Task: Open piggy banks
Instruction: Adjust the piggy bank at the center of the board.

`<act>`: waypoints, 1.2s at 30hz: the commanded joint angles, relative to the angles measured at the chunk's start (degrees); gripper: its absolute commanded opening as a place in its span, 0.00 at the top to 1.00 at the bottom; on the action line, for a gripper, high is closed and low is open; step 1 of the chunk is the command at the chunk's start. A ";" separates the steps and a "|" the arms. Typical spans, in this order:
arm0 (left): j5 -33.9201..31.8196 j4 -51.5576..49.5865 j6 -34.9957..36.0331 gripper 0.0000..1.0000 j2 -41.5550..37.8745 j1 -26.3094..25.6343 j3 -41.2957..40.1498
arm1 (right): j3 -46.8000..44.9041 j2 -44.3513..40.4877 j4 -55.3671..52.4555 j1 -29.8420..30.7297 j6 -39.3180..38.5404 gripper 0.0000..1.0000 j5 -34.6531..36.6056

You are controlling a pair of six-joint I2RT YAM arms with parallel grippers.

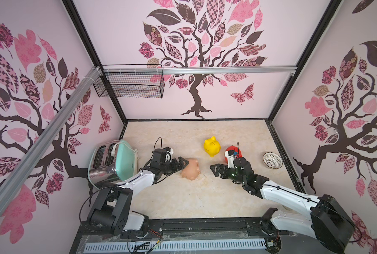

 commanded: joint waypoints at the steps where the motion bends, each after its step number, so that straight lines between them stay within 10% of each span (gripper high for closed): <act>1: -1.40 -1.94 1.48 0.02 0.20 -2.83 1.87 | -2.03 -2.64 -2.89 0.23 -0.89 0.13 1.51; 12: -7.84 -8.83 5.67 0.05 4.41 -6.33 8.43 | -6.23 -10.31 -6.35 0.21 -1.22 0.13 5.13; 36: 0.80 -10.63 14.58 0.05 13.38 -11.69 16.57 | -10.24 -11.57 -0.39 0.12 3.66 0.13 1.92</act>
